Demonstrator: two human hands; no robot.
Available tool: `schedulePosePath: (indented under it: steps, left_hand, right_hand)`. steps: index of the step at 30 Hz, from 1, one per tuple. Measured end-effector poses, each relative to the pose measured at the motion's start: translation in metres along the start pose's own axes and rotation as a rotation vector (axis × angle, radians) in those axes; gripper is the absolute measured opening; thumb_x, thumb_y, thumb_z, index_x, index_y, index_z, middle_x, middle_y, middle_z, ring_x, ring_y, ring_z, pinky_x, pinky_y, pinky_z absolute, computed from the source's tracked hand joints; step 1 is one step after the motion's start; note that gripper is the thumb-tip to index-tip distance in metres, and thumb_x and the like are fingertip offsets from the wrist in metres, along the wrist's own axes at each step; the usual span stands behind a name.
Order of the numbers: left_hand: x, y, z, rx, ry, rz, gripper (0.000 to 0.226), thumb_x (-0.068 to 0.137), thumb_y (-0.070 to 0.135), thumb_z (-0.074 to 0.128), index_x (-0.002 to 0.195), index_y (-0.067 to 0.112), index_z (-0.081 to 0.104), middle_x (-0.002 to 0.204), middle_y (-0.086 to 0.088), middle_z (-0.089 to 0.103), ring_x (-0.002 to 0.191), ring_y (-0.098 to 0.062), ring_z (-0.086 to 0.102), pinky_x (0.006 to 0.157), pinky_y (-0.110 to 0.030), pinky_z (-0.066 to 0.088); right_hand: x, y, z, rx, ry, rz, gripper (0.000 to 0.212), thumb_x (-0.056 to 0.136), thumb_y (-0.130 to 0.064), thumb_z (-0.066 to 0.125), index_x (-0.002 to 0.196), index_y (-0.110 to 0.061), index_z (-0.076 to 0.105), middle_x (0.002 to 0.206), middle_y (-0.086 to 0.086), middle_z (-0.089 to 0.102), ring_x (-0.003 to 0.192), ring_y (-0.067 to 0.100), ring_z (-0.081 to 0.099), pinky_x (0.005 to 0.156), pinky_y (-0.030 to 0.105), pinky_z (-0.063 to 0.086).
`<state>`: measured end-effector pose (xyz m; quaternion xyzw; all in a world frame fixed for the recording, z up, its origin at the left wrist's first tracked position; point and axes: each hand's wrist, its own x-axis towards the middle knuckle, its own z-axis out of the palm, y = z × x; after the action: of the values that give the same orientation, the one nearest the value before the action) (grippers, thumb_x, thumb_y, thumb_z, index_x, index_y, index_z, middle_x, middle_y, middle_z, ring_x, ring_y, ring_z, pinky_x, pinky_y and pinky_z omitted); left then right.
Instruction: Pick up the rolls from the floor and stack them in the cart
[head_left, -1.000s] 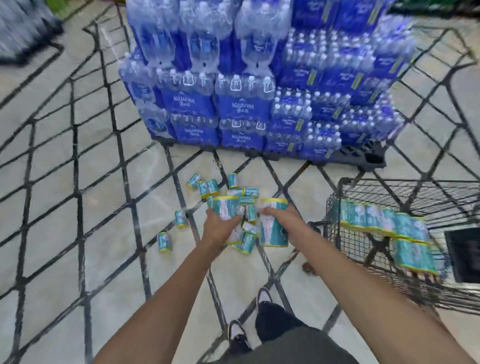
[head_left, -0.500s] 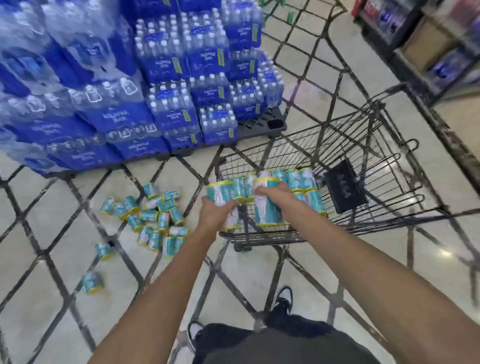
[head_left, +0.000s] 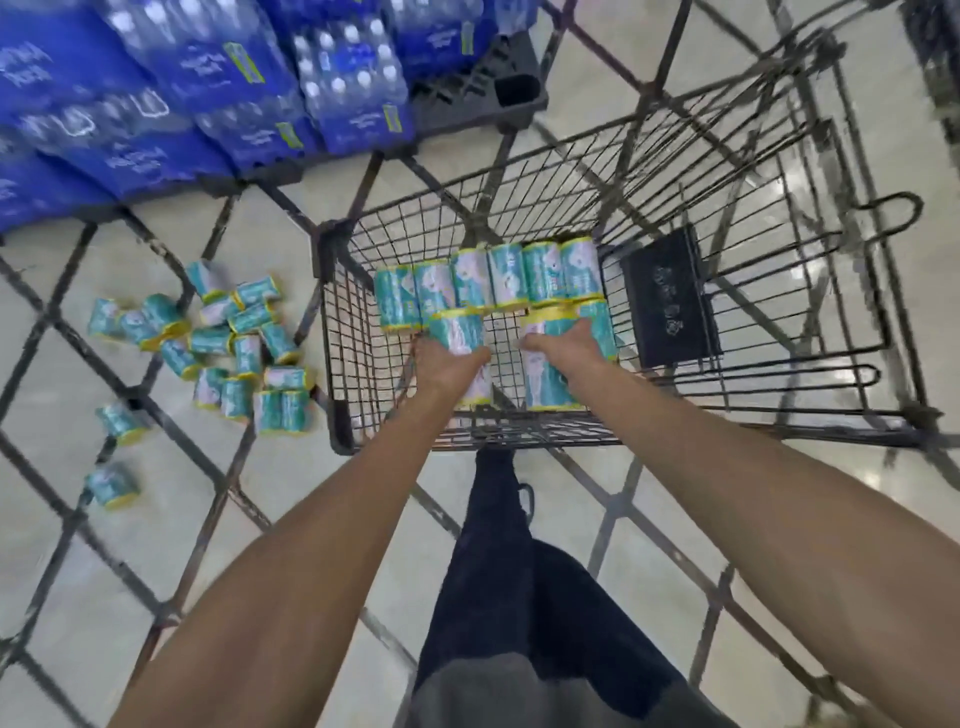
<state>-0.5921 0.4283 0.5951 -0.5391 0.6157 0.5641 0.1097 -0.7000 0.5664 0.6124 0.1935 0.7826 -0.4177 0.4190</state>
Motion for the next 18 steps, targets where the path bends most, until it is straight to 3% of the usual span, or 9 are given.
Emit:
schedulePosePath:
  steps: [1, 4, 6, 9, 12, 15, 18]
  left_hand:
    - [0.017, -0.004, 0.011, 0.02, -0.006, -0.025, 0.055, 0.075, 0.031, 0.087, 0.114, 0.014, 0.053, 0.105, -0.003, 0.066, 0.092, -0.021, 0.065, 0.08, -0.028, 0.052]
    - [0.068, -0.015, 0.044, 0.09, -0.021, -0.078, 0.092, 0.081, 0.037, 0.081, 0.147, 0.001, 0.029, 0.14, -0.016, 0.053, 0.123, -0.028, 0.056, 0.098, -0.032, 0.048]
    - [0.104, -0.03, 0.061, 0.144, -0.031, -0.119, 0.103, 0.083, 0.041, 0.078, 0.154, -0.002, 0.019, 0.152, -0.018, 0.043, 0.136, -0.029, 0.047, 0.104, -0.028, 0.043]
    - [0.146, -0.043, 0.082, 0.169, -0.024, -0.164, 0.099, 0.084, 0.035, 0.079, 0.153, -0.002, 0.018, 0.15, -0.016, 0.043, 0.136, -0.027, 0.047, 0.099, -0.026, 0.041]
    - [0.168, -0.054, 0.099, 0.213, -0.023, -0.166, 0.109, 0.084, 0.039, 0.078, 0.155, -0.003, 0.007, 0.159, -0.018, 0.03, 0.144, -0.029, 0.036, 0.114, -0.032, 0.034]
    - [0.175, -0.06, 0.114, 0.227, 0.006, -0.222, 0.113, 0.085, 0.045, 0.075, 0.158, 0.001, 0.002, 0.163, -0.018, 0.022, 0.149, -0.031, 0.027, 0.118, -0.036, 0.027]
    - [0.177, -0.059, 0.123, 0.211, 0.072, -0.24, 0.112, 0.085, 0.046, 0.075, 0.157, -0.001, 0.004, 0.159, -0.022, 0.03, 0.147, -0.034, 0.031, 0.118, -0.041, 0.032]
  right_hand:
    - [0.021, 0.006, 0.005, -0.034, 0.008, 0.02, 0.121, 0.079, -0.033, 0.087, 0.162, -0.011, 0.002, 0.165, 0.013, 0.027, 0.148, 0.031, 0.033, 0.115, 0.039, 0.036]
    - [0.08, 0.018, 0.025, -0.113, 0.067, 0.057, 0.122, 0.079, -0.037, 0.086, 0.162, -0.011, 0.001, 0.166, 0.014, 0.023, 0.149, 0.032, 0.031, 0.114, 0.039, 0.036]
    - [0.118, 0.026, 0.041, -0.17, 0.07, 0.094, 0.124, 0.078, -0.039, 0.086, 0.162, -0.011, 0.001, 0.166, 0.014, 0.025, 0.147, 0.033, 0.035, 0.11, 0.037, 0.039]
    - [0.166, 0.029, 0.061, -0.222, 0.096, 0.111, 0.125, 0.07, -0.044, 0.089, 0.161, -0.015, 0.008, 0.161, 0.014, 0.032, 0.141, 0.034, 0.042, 0.108, 0.043, 0.047]
    - [0.198, 0.03, 0.075, -0.29, 0.157, 0.104, 0.117, 0.069, -0.045, 0.088, 0.157, -0.015, 0.017, 0.155, 0.014, 0.04, 0.135, 0.035, 0.048, 0.099, 0.045, 0.052]
    - [0.213, 0.035, 0.085, -0.353, 0.176, 0.082, 0.115, 0.068, -0.048, 0.085, 0.157, -0.019, 0.018, 0.155, 0.017, 0.035, 0.138, 0.039, 0.043, 0.107, 0.053, 0.046]
    - [0.213, 0.04, 0.087, -0.409, 0.165, 0.097, 0.112, 0.073, -0.044, 0.084, 0.159, -0.021, 0.016, 0.156, 0.018, 0.03, 0.142, 0.039, 0.035, 0.112, 0.048, 0.039]
